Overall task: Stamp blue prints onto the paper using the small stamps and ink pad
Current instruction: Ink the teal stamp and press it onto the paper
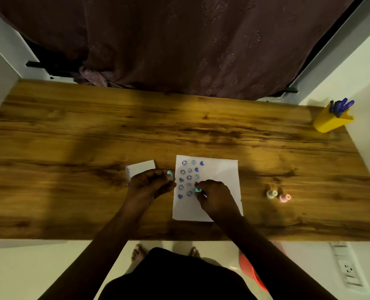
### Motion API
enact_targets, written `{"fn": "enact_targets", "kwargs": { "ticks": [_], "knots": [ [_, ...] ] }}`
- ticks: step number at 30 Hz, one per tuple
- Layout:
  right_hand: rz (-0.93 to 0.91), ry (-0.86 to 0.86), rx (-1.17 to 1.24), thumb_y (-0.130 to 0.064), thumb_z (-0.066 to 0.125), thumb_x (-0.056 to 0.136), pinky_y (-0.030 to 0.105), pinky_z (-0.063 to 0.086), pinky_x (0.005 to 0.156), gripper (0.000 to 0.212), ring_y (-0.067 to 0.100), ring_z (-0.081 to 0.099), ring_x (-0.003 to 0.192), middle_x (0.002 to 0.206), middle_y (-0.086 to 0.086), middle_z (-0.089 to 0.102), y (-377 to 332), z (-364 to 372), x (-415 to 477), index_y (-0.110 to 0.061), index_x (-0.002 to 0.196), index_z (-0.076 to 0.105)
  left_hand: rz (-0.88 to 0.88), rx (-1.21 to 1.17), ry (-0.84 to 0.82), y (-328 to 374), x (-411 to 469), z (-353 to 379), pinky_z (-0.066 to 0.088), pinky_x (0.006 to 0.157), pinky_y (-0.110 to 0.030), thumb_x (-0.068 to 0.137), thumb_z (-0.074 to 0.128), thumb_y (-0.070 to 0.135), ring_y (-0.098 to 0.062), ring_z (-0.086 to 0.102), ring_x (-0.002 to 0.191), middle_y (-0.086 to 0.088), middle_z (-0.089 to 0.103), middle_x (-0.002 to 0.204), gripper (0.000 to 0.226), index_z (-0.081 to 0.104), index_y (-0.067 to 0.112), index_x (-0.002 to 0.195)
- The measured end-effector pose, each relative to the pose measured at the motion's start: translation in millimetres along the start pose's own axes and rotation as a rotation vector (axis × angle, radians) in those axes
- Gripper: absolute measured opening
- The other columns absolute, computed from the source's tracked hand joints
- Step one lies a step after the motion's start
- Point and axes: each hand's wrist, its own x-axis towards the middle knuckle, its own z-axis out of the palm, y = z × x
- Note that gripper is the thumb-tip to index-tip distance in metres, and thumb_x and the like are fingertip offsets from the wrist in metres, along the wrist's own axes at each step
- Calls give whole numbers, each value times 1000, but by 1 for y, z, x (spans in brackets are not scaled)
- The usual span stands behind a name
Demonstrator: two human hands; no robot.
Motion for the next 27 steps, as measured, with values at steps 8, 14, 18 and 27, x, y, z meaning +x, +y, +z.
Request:
{"fn": "enact_targets", "kwargs": {
  "ticks": [8,14,18,27],
  "knots": [
    [20,230,298,-26,80,87,17,57,89,28,8,74,101,114,-3,78,-2,-45,-4,-19,114,77,23,38,-40,2,0,6,63,78,-29,72,85,33,-29,78,102,-12,81,108,32,83,18,100],
    [79,235,823,-20,87,80,20,60,75,24,5,76,92,95,-10,81,-5,-90,-17,-24,103,80,-20,127,-106,-2,4,23,64,82,-34,66,90,43,-30,78,104,-9,81,112,46,82,18,103],
    [14,176,907,-14,85,82,20,61,75,24,9,77,97,100,-6,81,-8,-91,-28,-21,105,80,-27,175,-160,-4,5,39,64,79,-32,66,91,48,-30,79,98,-9,82,106,46,83,21,103],
    [-45,214,919,-2,81,83,31,62,88,26,19,77,98,105,9,80,-7,-92,-39,-3,109,76,-15,191,-237,-7,7,61,62,78,-29,82,81,34,-30,79,95,-13,81,108,35,81,16,112]
  ]
}}
